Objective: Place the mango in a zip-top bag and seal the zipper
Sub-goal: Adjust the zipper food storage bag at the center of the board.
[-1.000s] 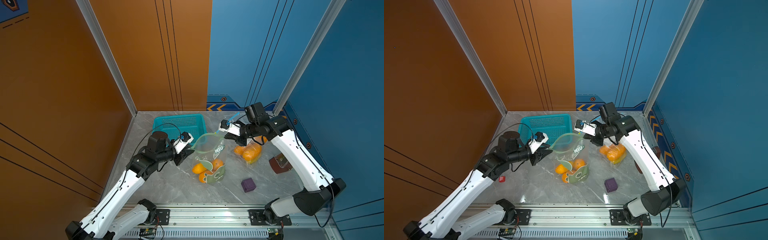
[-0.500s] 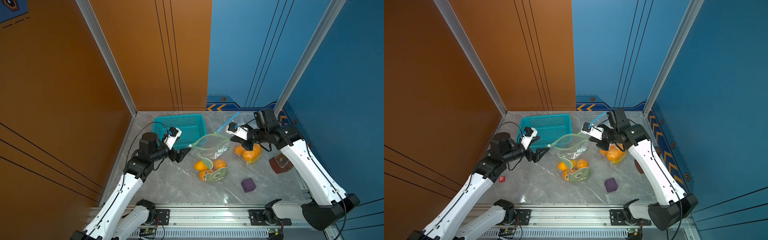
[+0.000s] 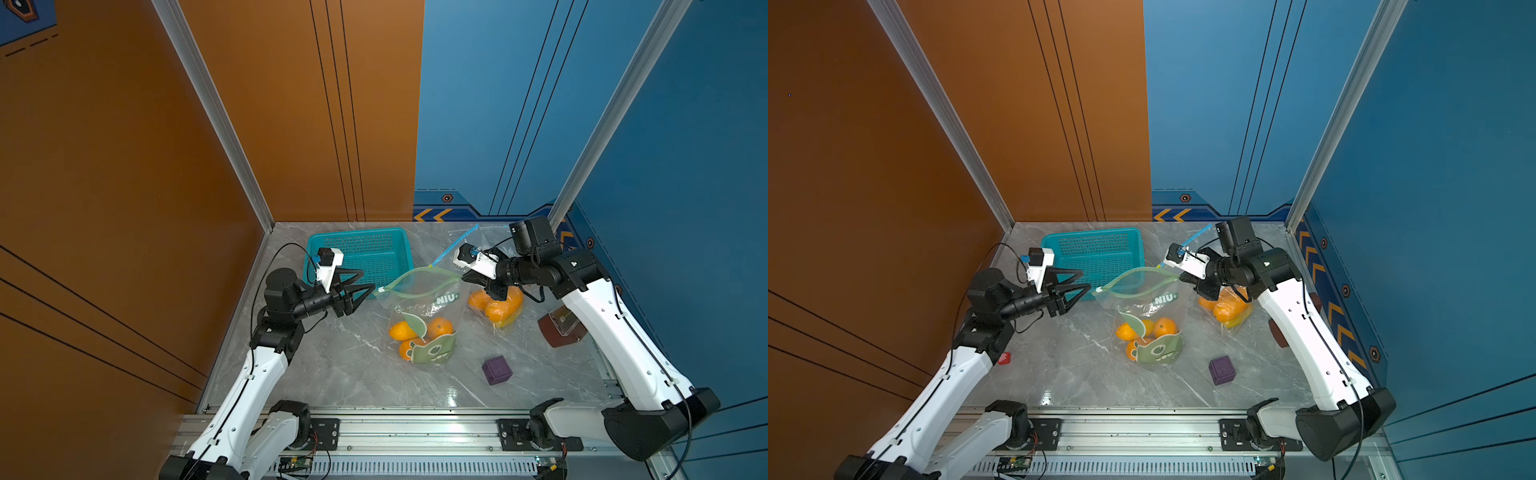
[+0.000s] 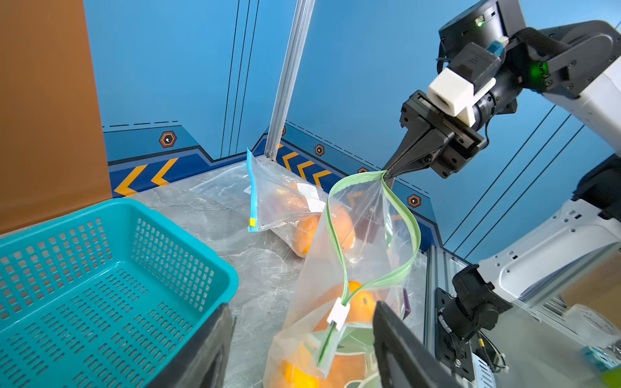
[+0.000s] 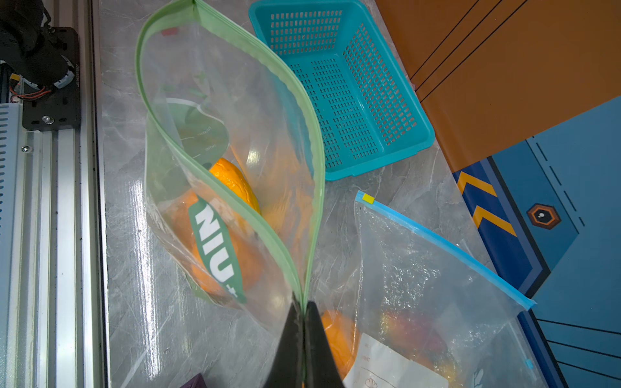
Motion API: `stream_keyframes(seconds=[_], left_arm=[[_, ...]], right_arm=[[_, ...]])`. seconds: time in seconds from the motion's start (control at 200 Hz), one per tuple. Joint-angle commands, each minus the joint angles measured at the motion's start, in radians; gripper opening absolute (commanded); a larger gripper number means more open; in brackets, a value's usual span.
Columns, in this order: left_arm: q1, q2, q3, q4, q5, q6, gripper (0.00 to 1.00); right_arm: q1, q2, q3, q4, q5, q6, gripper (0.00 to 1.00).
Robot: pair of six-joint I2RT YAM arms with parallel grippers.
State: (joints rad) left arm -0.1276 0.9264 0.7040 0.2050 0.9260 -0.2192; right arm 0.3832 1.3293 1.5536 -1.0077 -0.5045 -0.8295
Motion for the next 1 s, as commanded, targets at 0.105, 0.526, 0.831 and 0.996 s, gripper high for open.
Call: stream_keyframes(seconds=[0.105,0.526,0.831,0.996], left_arm=[[-0.027,0.038,-0.04,0.028,0.08,-0.02,0.68],[-0.05,0.021,-0.072,-0.021,0.093,0.046,0.55],[-0.045,0.025,-0.06,-0.062,0.059,0.07,0.38],[-0.045,0.021,-0.042,-0.061,0.049,0.078,0.36]], right_arm=[[-0.01,-0.019,-0.015,0.035,-0.035,0.004,0.0],[-0.018,-0.007,-0.015,0.04,-0.037,0.001,0.0],[-0.021,-0.006,-0.018,0.04,-0.045,0.002,0.0],[-0.021,-0.002,-0.015,0.041,-0.05,0.002,0.0]])
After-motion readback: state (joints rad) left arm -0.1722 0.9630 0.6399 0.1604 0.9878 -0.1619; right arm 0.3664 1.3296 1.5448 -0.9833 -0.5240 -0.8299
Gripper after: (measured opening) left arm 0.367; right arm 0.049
